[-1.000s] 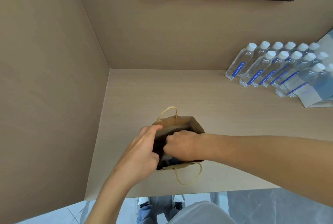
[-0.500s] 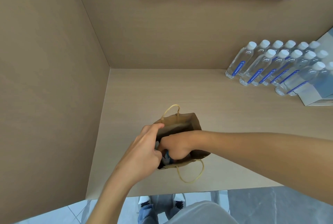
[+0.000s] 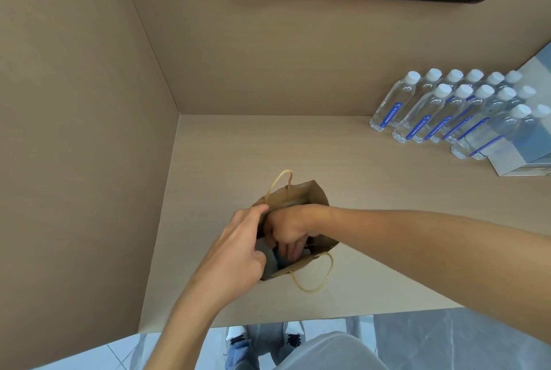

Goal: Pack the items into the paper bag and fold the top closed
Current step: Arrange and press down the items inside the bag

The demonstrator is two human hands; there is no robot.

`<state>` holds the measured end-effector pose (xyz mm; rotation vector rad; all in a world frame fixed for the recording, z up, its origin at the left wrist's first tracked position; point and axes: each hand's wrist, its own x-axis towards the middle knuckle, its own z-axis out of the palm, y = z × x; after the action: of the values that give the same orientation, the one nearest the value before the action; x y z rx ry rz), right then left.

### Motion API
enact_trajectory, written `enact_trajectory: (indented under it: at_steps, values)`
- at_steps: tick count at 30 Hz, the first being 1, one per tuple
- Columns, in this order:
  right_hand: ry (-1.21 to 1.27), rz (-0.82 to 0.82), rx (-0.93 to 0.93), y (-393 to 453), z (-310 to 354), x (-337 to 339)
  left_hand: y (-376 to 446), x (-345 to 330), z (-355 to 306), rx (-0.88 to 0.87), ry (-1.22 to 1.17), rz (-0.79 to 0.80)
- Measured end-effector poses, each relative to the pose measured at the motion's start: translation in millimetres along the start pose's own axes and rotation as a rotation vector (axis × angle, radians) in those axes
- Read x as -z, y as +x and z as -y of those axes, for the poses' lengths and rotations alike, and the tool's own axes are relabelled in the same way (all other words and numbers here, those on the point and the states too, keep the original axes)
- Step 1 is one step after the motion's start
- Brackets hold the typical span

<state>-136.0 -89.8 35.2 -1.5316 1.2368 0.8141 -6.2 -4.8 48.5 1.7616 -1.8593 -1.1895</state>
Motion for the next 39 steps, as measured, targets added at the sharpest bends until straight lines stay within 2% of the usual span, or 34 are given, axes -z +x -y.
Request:
enact_trajectory:
  at_steps: [3,6,10,14,18,24,31,35,39]
  values:
    - [-0.329,-0.111,-0.132,-4,-9,2,0,-1,-4,0.022,0.013,-0.024]
    - [-0.511,0.014,-0.219,-1,-13,-7,-1,-6,-11,0.003,0.024,-0.008]
    - [-0.428,0.051,-0.181,4,-14,-9,-2,-12,-18,0.001,0.032,0.014]
    - [-0.339,-0.038,-0.155,7,-16,-15,-2,-11,-19,0.004,0.033,0.007]
    - [-0.337,-0.161,-0.057,9,-16,-28,-1,-11,-20,0.010,0.031,-0.001]
    - [-0.184,-0.304,0.068,5,-9,-42,0,-12,-18,0.021,0.023,0.007]
    - [-0.039,-0.460,0.125,2,-3,-53,0,-12,-16,0.010,0.012,-0.005]
    - [0.032,-0.455,0.142,0,0,-53,-1,-13,-16,0.003,0.021,-0.002]
    - [-0.050,-0.427,0.181,-7,3,-49,-1,-11,-15,0.006,0.023,-0.010]
